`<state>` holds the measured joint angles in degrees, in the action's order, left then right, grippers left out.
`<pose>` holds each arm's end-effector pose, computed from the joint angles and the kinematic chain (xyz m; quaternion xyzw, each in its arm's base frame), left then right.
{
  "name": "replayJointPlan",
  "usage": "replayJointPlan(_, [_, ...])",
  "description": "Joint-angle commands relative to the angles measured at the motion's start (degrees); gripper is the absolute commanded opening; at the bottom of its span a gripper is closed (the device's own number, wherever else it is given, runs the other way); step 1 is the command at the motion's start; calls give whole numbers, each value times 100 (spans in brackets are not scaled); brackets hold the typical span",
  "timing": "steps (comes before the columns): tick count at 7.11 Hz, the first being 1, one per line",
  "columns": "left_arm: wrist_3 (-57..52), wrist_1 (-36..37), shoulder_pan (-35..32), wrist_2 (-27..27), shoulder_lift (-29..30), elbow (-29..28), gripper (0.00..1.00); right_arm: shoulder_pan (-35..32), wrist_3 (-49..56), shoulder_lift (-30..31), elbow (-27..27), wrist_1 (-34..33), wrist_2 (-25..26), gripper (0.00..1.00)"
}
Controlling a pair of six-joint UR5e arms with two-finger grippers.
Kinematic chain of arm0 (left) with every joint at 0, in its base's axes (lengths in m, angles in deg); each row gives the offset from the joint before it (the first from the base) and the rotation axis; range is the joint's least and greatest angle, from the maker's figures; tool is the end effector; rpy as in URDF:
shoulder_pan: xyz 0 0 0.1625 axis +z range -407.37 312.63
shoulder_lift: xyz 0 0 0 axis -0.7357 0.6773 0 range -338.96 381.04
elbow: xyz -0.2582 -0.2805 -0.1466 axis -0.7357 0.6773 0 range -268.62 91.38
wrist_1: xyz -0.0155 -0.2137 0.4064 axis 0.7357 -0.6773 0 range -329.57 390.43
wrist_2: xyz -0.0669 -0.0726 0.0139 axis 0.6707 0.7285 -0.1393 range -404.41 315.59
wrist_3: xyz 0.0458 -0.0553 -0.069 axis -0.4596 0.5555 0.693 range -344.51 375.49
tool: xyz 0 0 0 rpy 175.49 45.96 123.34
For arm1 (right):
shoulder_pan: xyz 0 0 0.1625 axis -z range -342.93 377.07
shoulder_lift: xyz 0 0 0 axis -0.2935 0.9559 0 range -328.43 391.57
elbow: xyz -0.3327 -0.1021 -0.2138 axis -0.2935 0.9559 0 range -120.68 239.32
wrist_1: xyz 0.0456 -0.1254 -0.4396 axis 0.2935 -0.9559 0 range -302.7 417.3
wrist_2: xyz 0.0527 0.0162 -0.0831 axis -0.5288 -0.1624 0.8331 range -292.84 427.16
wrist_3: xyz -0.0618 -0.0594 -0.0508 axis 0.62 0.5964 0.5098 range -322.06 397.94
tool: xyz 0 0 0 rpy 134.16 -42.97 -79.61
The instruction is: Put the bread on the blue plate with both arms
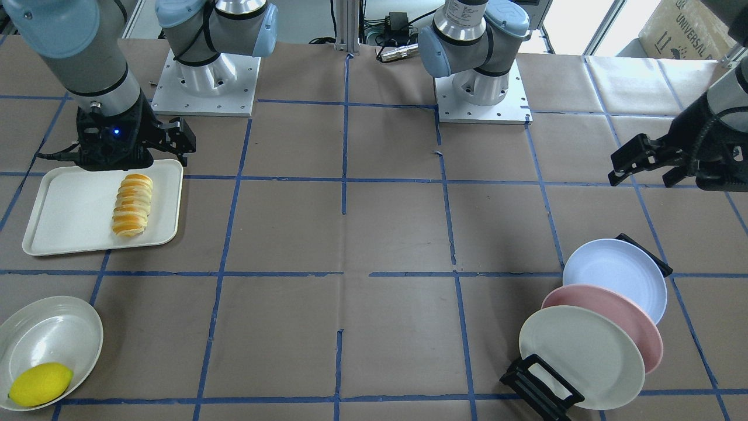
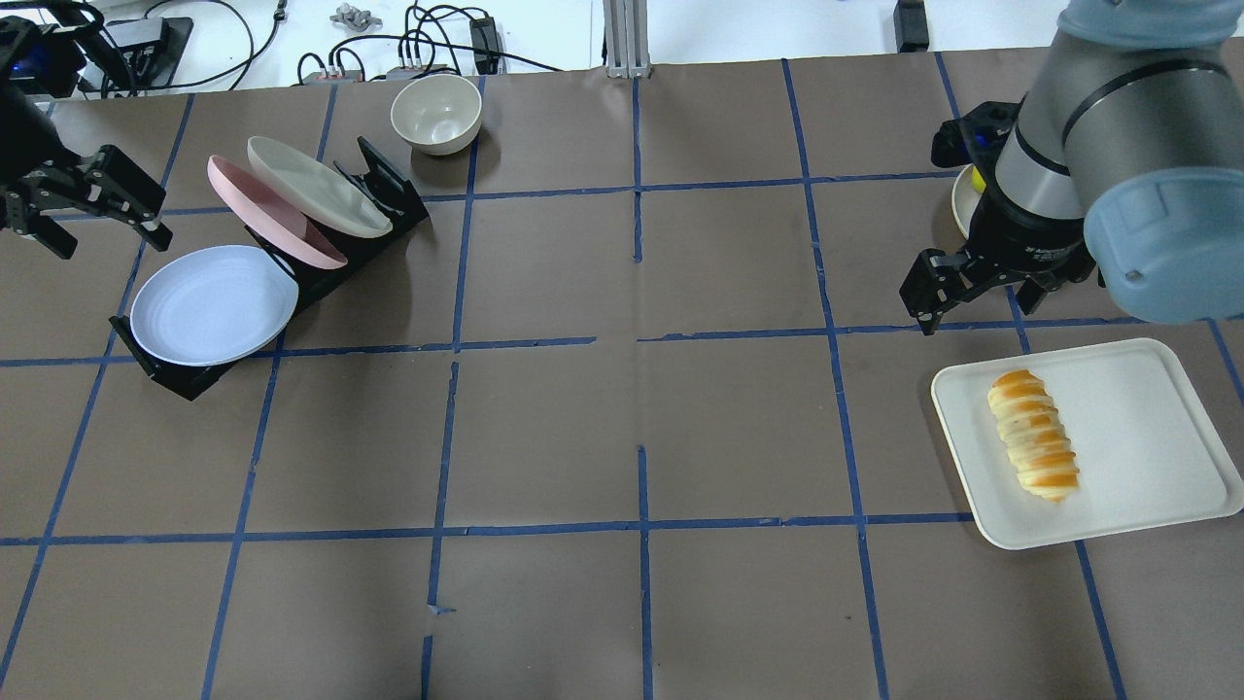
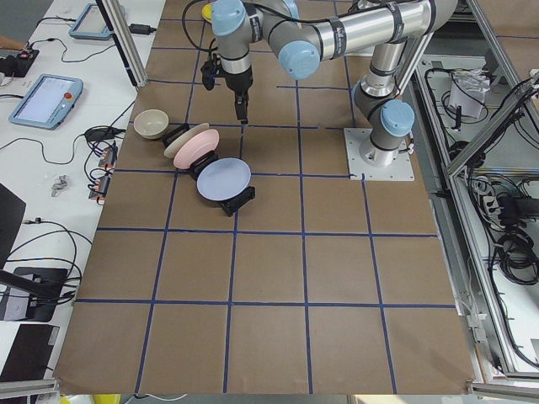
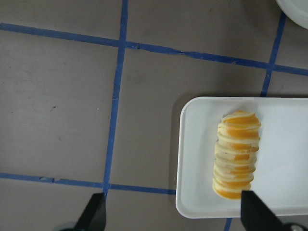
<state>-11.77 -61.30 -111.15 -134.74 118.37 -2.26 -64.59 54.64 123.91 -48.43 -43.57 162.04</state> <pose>0.1375 -0.5796 0.4308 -0.0092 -0.9988 -0.0435 0.0187 0.0511 -0.5115 0.3470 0.0744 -0.9955 -0.0478 0.0330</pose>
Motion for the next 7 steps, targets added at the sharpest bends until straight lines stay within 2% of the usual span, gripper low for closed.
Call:
replayJointPlan(1, [-1286, 495, 803, 24, 914, -519, 100, 588, 517, -84, -1041, -1461, 83, 98])
replayJointPlan(3, [-1668, 462, 911, 24, 2073, -1267, 100, 773, 947, -592, -1598, -2547, 233, 96])
replayJointPlan(4, [-1686, 454, 903, 364, 2462, -1392, 100, 1227, 1263, -812, -1661, -2804, 207, 95])
replayJointPlan(5, [-1756, 471, 920, 532, 2674, -1358, 100, 1388, 1344, -884, -1792, -2850, 163, 95])
replayJointPlan(7, [-1836, 515, 955, 561, 3228, -1418, 99, 1425, 1477, -937, -2326, -3812, 163, 94])
